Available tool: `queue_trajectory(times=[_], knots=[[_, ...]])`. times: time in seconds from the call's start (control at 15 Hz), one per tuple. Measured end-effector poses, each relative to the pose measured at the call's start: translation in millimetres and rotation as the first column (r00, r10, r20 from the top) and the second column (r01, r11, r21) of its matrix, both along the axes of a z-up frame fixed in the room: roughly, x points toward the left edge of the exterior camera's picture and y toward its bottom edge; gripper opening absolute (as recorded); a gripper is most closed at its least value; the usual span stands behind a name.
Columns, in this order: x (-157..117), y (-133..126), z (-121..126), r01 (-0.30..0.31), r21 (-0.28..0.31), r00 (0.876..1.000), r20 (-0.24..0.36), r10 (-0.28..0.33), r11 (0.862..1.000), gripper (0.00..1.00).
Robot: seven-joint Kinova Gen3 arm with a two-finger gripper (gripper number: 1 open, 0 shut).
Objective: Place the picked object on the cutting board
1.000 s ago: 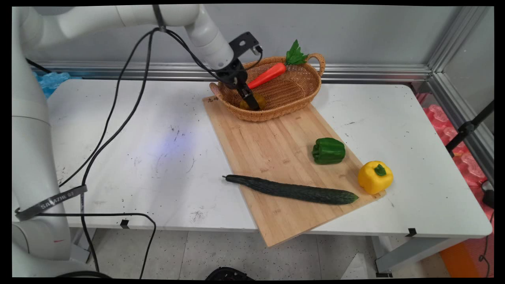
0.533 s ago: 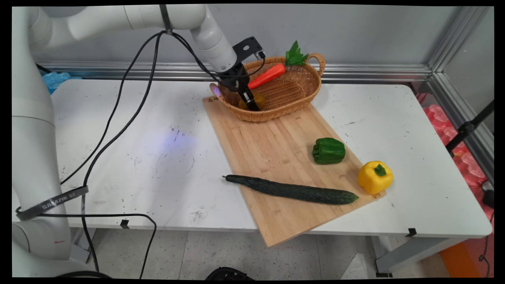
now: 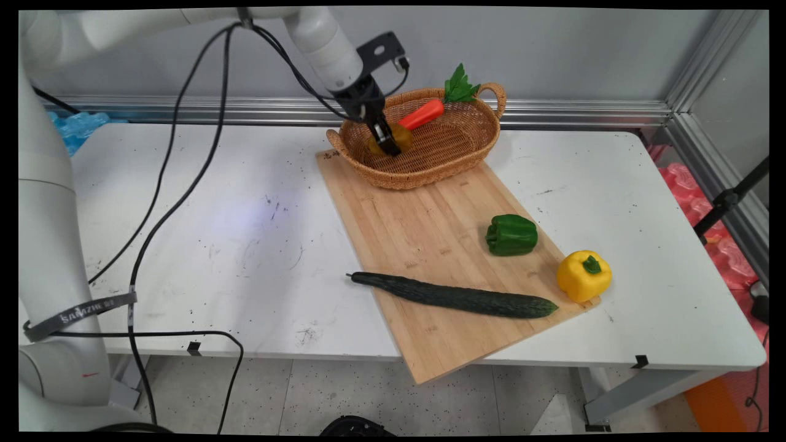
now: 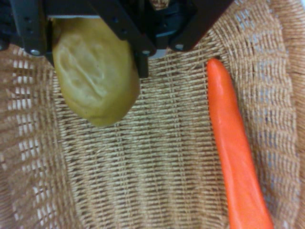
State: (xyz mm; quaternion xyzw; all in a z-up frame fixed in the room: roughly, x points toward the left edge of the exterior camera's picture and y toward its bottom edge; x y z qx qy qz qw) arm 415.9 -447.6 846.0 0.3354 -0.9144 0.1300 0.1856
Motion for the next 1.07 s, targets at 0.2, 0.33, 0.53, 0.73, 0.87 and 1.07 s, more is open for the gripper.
queue_trajectory(times=[0.2, 0.33, 0.53, 0.73, 0.87, 1.07], knots=[[-1.2, 14.7, 33.2, 0.023, -0.027, 1.0, -0.01, -0.023, 0.999, 0.0], [-2.7, 24.5, 49.9, 0.035, -0.037, 0.999, -0.019, -0.036, 0.999, 0.0], [-6.4, 47.3, 77.4, 0.059, -0.043, 0.997, -0.047, -0.061, 0.997, 0.0], [-12.4, 71.5, 94.4, 0.073, -0.029, 0.994, -0.084, -0.075, 0.997, 0.0], [-16.6, 82.4, 99.3, 0.082, -0.022, 0.991, -0.103, -0.084, 0.996, 0.0], [-25.0, 96.9, 100.6, 0.109, -0.012, 0.986, -0.125, -0.11, 0.994, 0.0]])
